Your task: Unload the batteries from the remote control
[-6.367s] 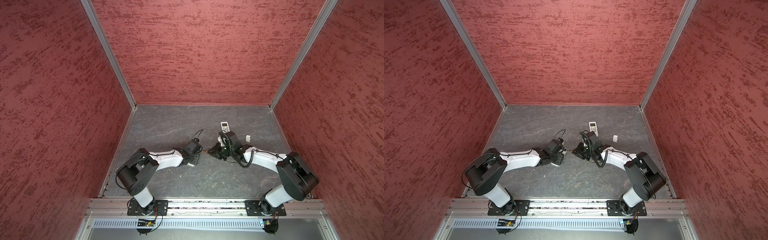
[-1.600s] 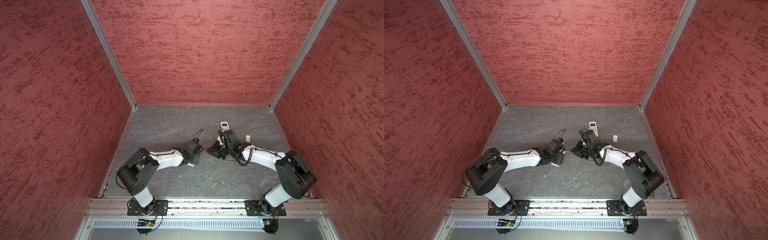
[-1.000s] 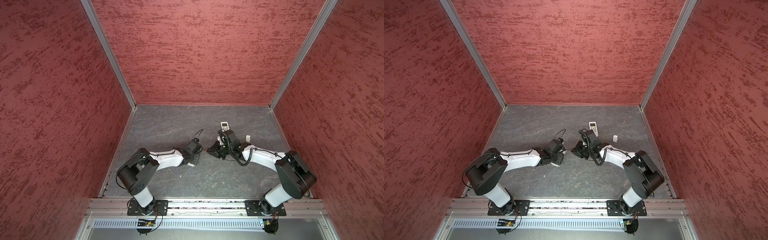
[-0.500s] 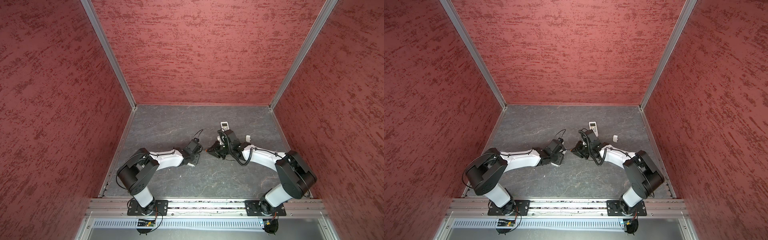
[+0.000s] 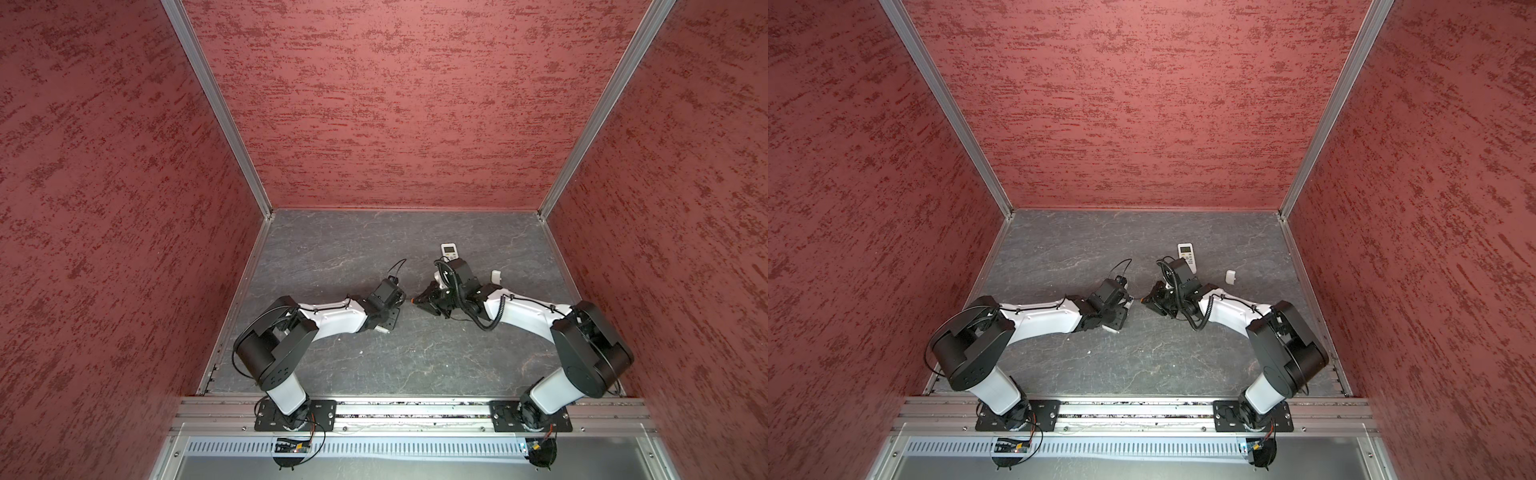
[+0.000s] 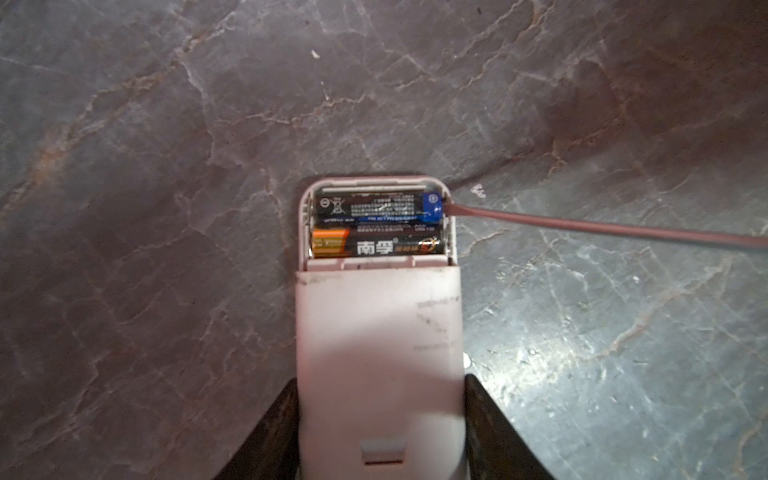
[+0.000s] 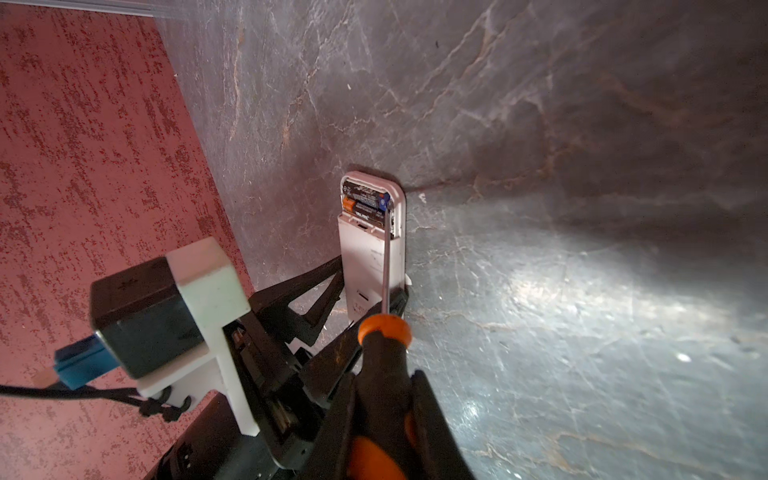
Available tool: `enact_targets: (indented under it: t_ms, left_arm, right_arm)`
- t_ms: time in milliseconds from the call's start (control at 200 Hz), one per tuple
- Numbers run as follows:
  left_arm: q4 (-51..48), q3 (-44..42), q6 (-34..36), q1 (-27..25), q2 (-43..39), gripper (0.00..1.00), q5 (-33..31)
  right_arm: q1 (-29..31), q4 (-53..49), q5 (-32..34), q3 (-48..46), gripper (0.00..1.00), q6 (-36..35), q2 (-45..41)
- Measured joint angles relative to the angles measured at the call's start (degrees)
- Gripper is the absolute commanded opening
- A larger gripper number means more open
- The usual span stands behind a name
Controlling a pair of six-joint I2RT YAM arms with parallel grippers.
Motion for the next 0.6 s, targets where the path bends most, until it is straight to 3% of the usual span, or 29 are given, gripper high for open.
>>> enact_targets:
  t_ms: [601]
  left_arm:
    - [0.0, 0.0, 0.0, 0.0, 0.0, 0.49, 0.0]
  right_arm:
    - [0.0, -1.4, 0.1, 1.2, 0.00, -0.7, 0.0]
